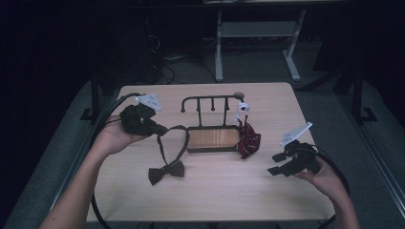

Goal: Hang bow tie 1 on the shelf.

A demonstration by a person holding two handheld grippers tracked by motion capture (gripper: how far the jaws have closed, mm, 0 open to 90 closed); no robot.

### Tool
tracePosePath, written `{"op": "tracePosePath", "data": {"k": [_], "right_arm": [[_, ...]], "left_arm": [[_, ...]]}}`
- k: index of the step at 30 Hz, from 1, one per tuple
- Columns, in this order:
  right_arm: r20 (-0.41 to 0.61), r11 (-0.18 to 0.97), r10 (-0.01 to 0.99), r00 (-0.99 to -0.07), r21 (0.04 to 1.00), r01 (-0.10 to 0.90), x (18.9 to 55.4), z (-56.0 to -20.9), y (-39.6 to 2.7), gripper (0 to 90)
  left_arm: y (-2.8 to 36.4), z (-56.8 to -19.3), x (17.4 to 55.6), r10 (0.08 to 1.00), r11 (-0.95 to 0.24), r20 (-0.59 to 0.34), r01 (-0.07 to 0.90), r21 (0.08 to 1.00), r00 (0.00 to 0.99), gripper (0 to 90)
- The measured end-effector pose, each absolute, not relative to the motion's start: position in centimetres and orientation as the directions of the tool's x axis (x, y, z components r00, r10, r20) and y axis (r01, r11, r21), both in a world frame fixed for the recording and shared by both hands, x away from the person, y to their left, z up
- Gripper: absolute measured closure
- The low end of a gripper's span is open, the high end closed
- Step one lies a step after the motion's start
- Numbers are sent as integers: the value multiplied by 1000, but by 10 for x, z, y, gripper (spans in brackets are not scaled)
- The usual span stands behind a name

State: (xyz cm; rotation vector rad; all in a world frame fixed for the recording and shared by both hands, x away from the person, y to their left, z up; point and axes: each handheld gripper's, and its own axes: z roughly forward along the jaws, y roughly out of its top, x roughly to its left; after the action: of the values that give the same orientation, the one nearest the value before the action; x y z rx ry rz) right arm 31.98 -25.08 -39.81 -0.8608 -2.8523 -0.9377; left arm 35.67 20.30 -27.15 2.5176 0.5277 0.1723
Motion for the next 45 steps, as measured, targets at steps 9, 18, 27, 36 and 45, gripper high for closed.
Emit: {"op": "tracePosePath", "data": {"k": [9,18,27,36,45], "right_arm": [[185,664,500,-846,545,512,320,-398,-252,405],[188,664,499,-846,545,513,319,-398,-252,405],[184,665,499,-847,545,510,320,-397,-253,406],[181,665,499,-848,547,508,319,-397,-253,406],[186,659,503,-844,549,514,319,-396,-254,405]], "left_arm": [[200,-265,365,419,-766,19,342,544,908,900],[197,-261,371,421,-766,14,347,541,907,900],[194,-255,377,421,-775,25,345,529,907,900],[193,-246,387,441,-767,34,357,533,897,900],[193,-241,398,466,-758,37,378,531,884,900]]}}
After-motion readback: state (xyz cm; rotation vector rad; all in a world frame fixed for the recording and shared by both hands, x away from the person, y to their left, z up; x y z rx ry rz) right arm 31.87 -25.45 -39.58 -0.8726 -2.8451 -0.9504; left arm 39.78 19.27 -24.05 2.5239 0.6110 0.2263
